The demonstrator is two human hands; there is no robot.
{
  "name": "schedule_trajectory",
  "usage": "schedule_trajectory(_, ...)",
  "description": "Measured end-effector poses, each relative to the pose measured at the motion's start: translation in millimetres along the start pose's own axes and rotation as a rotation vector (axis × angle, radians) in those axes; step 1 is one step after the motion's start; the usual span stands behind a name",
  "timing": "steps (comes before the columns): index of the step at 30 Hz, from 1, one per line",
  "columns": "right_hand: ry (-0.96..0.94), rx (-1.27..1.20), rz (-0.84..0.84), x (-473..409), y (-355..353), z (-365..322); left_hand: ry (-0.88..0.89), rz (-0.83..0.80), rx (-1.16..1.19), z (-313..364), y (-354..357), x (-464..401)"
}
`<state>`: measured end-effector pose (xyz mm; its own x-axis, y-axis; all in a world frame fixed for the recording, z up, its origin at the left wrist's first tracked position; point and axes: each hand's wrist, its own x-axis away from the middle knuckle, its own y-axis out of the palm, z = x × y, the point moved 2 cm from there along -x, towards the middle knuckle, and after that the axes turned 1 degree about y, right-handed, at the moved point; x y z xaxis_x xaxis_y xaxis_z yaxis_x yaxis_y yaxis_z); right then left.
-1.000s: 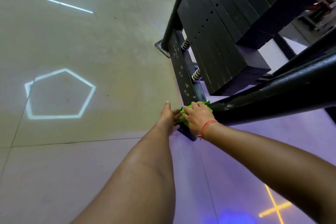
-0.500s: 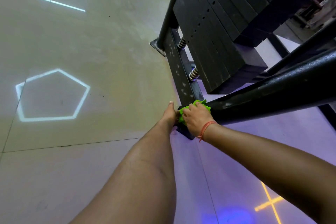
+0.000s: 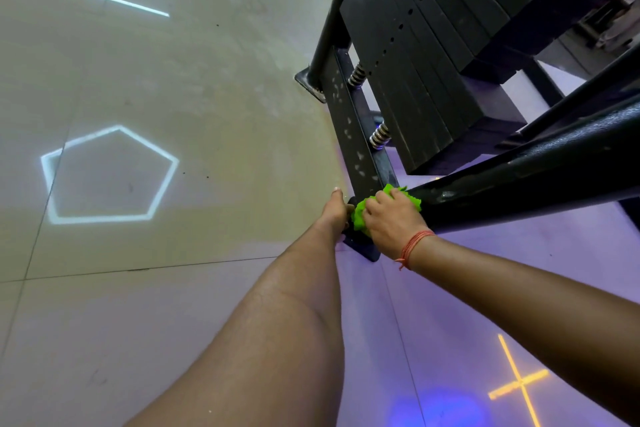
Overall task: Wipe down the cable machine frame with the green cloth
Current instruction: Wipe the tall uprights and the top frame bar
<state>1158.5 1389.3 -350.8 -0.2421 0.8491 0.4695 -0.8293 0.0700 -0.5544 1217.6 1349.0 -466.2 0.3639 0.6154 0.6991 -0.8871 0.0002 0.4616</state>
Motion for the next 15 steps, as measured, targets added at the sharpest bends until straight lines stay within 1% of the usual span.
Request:
schedule_trajectory(3,0.208,-0.037,0.081,18.6,-12.5,15.2,0.016,0.02,-0.079,4.0,-0.2,-4.9)
schedule_trajectory(5,0.297,-0.025,0.174,34.5,-16.1,25.8,0.027,0.004,-0.105,5.4,-2.4,-10.3)
schedule_trajectory(6,0.312,-0.009,0.19,38.1,-14.6,25.7,0.031,-0.026,-0.116,6.5,-3.5,-12.0)
schedule_trajectory(7,0.29,0.013,0.177,37.9,-11.2,21.0,0.037,-0.057,-0.131,7.5,-4.3,-11.0)
schedule_trajectory(9,0.176,0.041,0.119,30.6,-0.5,5.9,0.049,-0.101,-0.181,9.6,-3.6,-6.1)
schedule_trajectory(11,0.064,0.014,0.066,25.6,4.8,-0.4,0.061,-0.138,-0.21,11.1,-0.2,0.7)
schedule_trajectory(13,0.091,-0.004,0.057,31.7,0.3,8.8,0.069,-0.152,-0.23,11.4,3.8,6.2)
schedule_trajectory(15,0.193,0.011,0.087,43.4,-7.1,21.5,0.08,-0.152,-0.261,10.6,6.6,6.6)
